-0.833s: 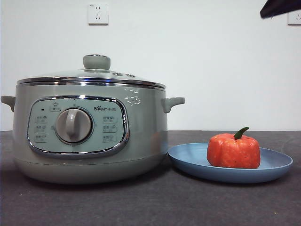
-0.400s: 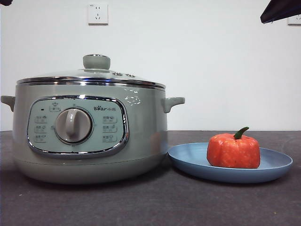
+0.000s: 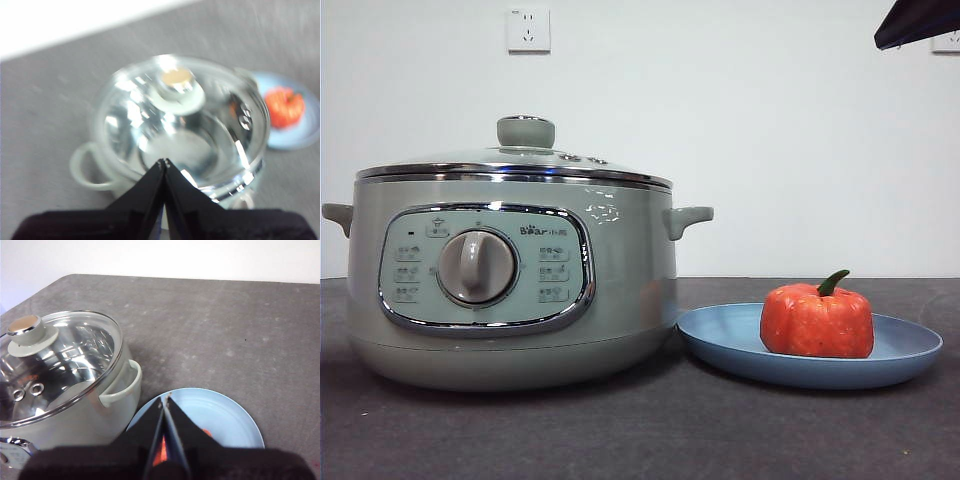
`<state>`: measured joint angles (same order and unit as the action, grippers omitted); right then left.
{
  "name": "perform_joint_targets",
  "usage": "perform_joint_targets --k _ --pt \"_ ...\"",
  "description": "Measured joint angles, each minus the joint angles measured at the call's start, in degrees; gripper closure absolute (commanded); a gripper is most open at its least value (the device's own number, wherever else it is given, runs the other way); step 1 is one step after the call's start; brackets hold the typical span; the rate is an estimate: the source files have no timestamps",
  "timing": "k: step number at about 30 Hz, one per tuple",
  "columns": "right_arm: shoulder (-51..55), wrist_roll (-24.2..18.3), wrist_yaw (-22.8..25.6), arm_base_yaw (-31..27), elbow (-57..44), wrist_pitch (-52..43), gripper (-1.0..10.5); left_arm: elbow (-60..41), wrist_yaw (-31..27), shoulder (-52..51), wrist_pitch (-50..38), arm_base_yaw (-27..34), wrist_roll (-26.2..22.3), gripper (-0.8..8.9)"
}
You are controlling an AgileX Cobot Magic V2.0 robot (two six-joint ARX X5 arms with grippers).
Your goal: Take the pumpkin out from the steamer,put the pumpkin in the blue plate,close the lid
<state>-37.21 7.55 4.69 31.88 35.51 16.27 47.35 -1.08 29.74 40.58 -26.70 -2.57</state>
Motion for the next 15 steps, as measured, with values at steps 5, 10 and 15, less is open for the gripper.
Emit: perform_joint_targets --k 5,10,15 --pt "0.00 0.00 0.00 0.00 0.00 0.00 9.6 -0.46 0.28 -8.72 -0.46 6.64 1.16 8.16" --pt "0.00 0.00 0.00 0.00 0.00 0.00 9.6 -7.02 0.44 -15.32 -6.14 14.21 2.16 8.16" --pt "0.00 0.00 0.00 0.00 0.00 0.00 9.6 -18.25 0.48 -20.24 -15.78 20.92 2.21 8.16"
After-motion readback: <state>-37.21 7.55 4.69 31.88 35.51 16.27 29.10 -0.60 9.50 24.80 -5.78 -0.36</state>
